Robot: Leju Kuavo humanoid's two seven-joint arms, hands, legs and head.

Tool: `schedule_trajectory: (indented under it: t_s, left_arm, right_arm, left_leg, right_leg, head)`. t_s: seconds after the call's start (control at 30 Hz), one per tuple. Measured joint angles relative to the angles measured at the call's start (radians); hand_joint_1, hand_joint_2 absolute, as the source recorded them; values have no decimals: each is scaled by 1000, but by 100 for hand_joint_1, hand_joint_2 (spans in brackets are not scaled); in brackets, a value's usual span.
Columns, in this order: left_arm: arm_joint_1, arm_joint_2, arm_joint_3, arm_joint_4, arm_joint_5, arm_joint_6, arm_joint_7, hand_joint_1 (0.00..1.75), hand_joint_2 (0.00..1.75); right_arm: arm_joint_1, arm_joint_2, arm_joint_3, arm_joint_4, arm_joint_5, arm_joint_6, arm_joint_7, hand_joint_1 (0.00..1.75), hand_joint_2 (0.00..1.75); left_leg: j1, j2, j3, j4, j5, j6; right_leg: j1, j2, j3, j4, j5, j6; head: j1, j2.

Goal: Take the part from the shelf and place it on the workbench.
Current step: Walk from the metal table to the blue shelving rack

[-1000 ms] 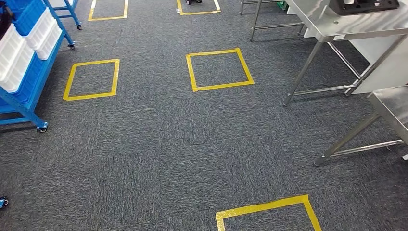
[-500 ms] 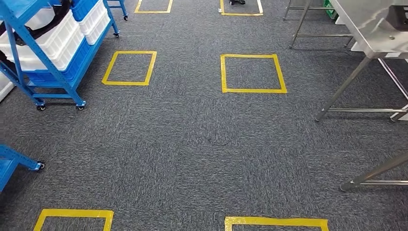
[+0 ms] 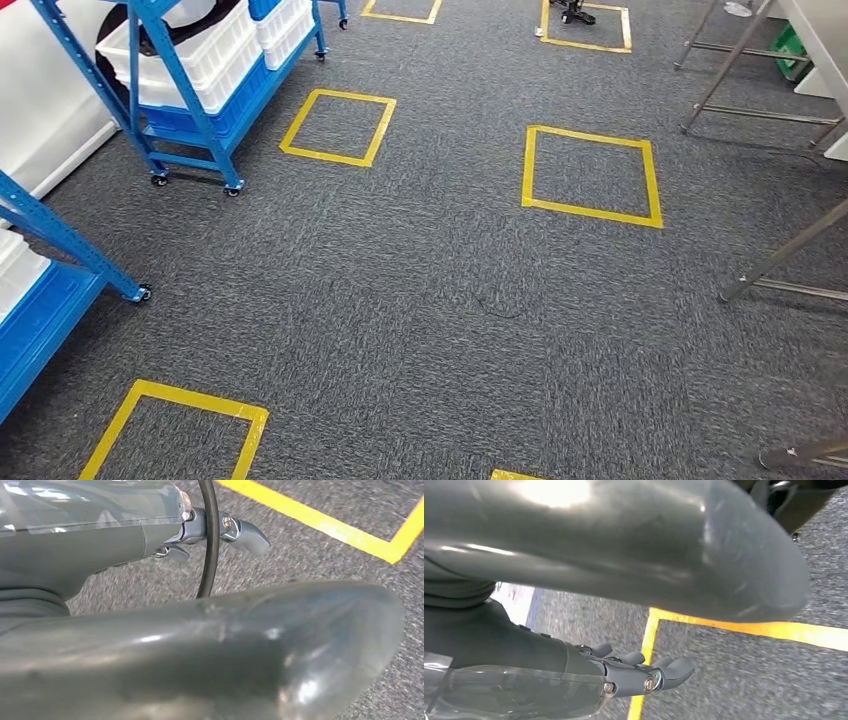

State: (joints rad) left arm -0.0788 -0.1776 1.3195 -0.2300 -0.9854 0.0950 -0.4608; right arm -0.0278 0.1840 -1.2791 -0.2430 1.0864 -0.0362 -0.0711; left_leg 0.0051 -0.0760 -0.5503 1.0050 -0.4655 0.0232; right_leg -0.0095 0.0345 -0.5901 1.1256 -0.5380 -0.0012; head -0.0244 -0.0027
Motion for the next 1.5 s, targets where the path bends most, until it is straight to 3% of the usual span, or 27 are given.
schedule_trajectory:
  t_s: [0.03, 0.1, 0.17, 0.23, 0.3, 0.37, 0.4, 0.43, 0.5, 0.57, 0.6, 0.67, 0.73, 0.8, 0.87, 0.9, 0.93, 1.0, 1.07, 1.1, 1.17, 1.2, 1.27, 1.33, 1.4, 1.43, 1.5]
  left_arm:
    - [-1, -1, 0, 0, 0, 0, 0, 0, 0]
    - [-1, -2, 0, 0, 0, 0, 0, 0, 0]
    - [2, -2, 0, 0, 0, 0, 0, 0, 0]
    - [3, -1, 0, 0, 0, 0, 0, 0, 0]
    - [-1, 0, 0, 0, -1, 0, 0, 0, 0]
    - [-1, 0, 0, 0, -1, -1, 0, 0, 0]
    - [0, 1, 0, 0, -1, -1, 0, 0, 0]
    - [2, 1, 0, 0, -1, -1, 0, 0, 0]
    - [2, 3, 0, 0, -1, 0, 0, 0, 0]
    - [1, 3, 0, 0, -1, -1, 0, 0, 0]
    - [1, 2, 0, 0, -1, -1, 1, 0, 0]
    - [3, 3, 0, 0, -1, 0, 1, 0, 0]
    - [4, 3, 0, -1, 0, 0, 1, 0, 0]
    - [1, 3, 0, -1, 0, 0, 1, 0, 0]
    - [-1, 4, 0, -1, 0, 0, 1, 0, 0]
    - [0, 4, 0, -1, 0, 0, 1, 0, 0]
    - [1, 4, 0, -1, 0, 0, 1, 0, 0]
    - [2, 3, 0, -1, 0, 0, 1, 0, 0]
    - [2, -1, 0, -1, 0, -1, 1, 0, 0]
    - [2, -2, 0, -1, 0, -1, 1, 0, 0]
    - [5, -3, 0, -1, 0, -1, 1, 0, 0]
    - [6, -2, 0, -1, 0, 0, 1, 0, 0]
    - [5, 0, 0, -1, 0, 0, 1, 0, 0]
    - [1, 1, 0, -2, 0, -1, 1, 0, 0]
    - [2, 1, 0, -2, 0, -1, 1, 0, 0]
    - [3, 1, 0, -2, 0, -1, 1, 0, 0]
    - [4, 3, 0, -2, -1, -1, 1, 0, 0]
  right_arm:
    - [0, -2, 0, 0, 1, 0, 0, 0, 0]
    - [0, -4, 0, 0, 2, 0, 1, 0, 0]
    - [-4, -4, 0, 1, 2, 0, 1, 0, 0]
    - [-4, -4, 0, 1, 3, 0, 2, 0, 0]
    - [0, -4, -1, 2, 3, 0, 3, 0, 0]
    - [1, -4, -1, 2, 3, 1, 5, 0, 0]
    - [1, -4, -1, 2, 3, 1, 5, 0, 0]
    - [1, -4, -1, 2, 3, 2, 6, 0, 0]
    - [0, -4, -1, 4, 3, 2, 7, 0, 0]
    - [0, -5, -1, 4, 4, 3, 8, 0, 0]
    - [-1, -5, -1, 4, 4, 3, 8, 0, 0]
    - [-7, -5, -1, 4, 6, 5, 8, 0, 0]
    - [-10, -5, -1, 4, 6, 8, 8, 0, 0]
    - [-8, -5, 0, 5, 6, 9, 8, 0, 0]
    - [-4, -5, 0, 5, 6, 9, 8, 0, 0]
    - [-3, -5, -1, 5, 6, 10, 8, 0, 0]
    - [-2, -5, -1, 5, 6, 9, 8, 0, 0]
    - [0, -5, -1, 5, 6, 9, 8, 0, 0]
    - [1, -8, -1, 5, 6, 9, 8, 0, 0]
    - [0, -9, -1, 6, 6, 9, 8, 0, 0]
    - [-4, -9, -1, 6, 6, 9, 8, 0, 0]
    - [-6, -8, -1, 6, 6, 10, 8, 0, 0]
    - [-4, -6, -1, 7, 6, 11, 8, 0, 0]
    - [1, -5, -1, 7, 6, 11, 7, 0, 0]
    - [3, -5, -1, 7, 6, 12, 7, 0, 0]
    - [2, -5, -1, 7, 6, 12, 7, 0, 0]
    - [1, -4, -1, 7, 7, 13, 7, 0, 0]
  left_leg:
    - [0, -13, -1, 1, 0, -3]
    - [5, -35, -6, 1, 1, -14]
    - [8, -47, -10, -1, 3, -26]
    - [5, -9, -25, 30, -20, -34]
    - [5, 44, -77, 136, -79, -41]
    - [11, 62, -134, 250, -124, -51]
    - [15, 66, -142, 267, -121, -56]
    - [18, 71, -130, 246, -99, -61]
    - [23, 106, -63, 119, -37, -69]
    - [21, 134, -12, 23, -5, -62]
    - [18, 136, -6, 10, -6, -55]
    - [14, 114, -9, 12, -5, -37]
    - [13, 96, -8, 7, -1, -22]
    - [13, 76, -9, 4, 3, -11]
    - [9, 52, -11, 5, 4, -5]
    - [6, 39, -10, 5, 4, -4]
    - [3, 24, -9, 5, 3, -3]
    - [0, -4, -6, 5, 3, -3]
    - [-1, -26, -8, 7, 4, -6]
    - [1, -35, -10, 6, 5, -10]
    - [3, -54, -13, 1, 8, -22]
    - [1, -51, -14, 2, 7, -27]
    - [-4, -6, -35, 47, -27, -36]
    - [1, 48, -87, 162, -93, -45]
    - [9, 64, -128, 253, -126, -56]
    - [11, 69, -124, 249, -114, -61]
    - [15, 89, -63, 140, -53, -66]
  right_leg:
    - [2, 20, 23, -58, 26, -7]
    - [6, 43, 43, -108, 39, -16]
    - [5, 23, 48, -121, 44, -22]
    - [0, -2, 60, -142, 51, -30]
    - [-1, -32, 68, -154, 53, -35]
    - [0, -62, 69, -153, 49, -36]
    - [-1, -75, 70, -152, 47, -34]
    - [-2, -88, 71, -151, 44, -31]
    - [-5, -111, 76, -142, 34, -18]
    - [-3, -130, 79, -128, 20, -3]
    - [-1, -138, 81, -124, 16, 2]
    - [-4, -150, 85, -124, 13, 11]
    - [-11, -114, 78, -98, -12, 20]
    - [-13, -59, 31, 1, -72, 22]
    - [-11, -41, -37, 126, -118, 18]
    - [-8, -39, -57, 154, -115, 13]
    - [-6, -36, -61, 146, -91, 7]
    - [4, -12, -20, 33, -9, -13]
    - [11, 27, 25, -76, 42, -31]
    - [14, 37, 34, -100, 48, -36]
    - [14, 22, 40, -113, 50, -38]
    - [12, 10, 44, -123, 54, -38]
    - [5, -18, 55, -145, 62, -43]
    - [6, -49, 60, -152, 63, -48]
    - [7, -78, 61, -150, 59, -48]
    - [6, -91, 61, -147, 57, -46]
    - [4, -114, 62, -138, 49, -39]
  head:
    - [0, 0]
    - [0, 0]
    - [0, 0]
    - [0, 0]
    - [-1, 0]
    - [-1, 0]
    - [-1, 0]
    - [-1, 0]
    - [-1, 0]
    - [0, 0]
    - [0, 0]
    - [1, 0]
    - [1, 0]
    - [1, 0]
    - [1, 0]
    - [1, 0]
    - [1, 0]
    - [1, 0]
    - [1, 0]
    - [1, 0]
    - [1, 0]
    - [0, 0]
    - [0, 0]
    - [-1, 0]
    - [0, 0]
    - [-1, 0]
    - [-1, 0]
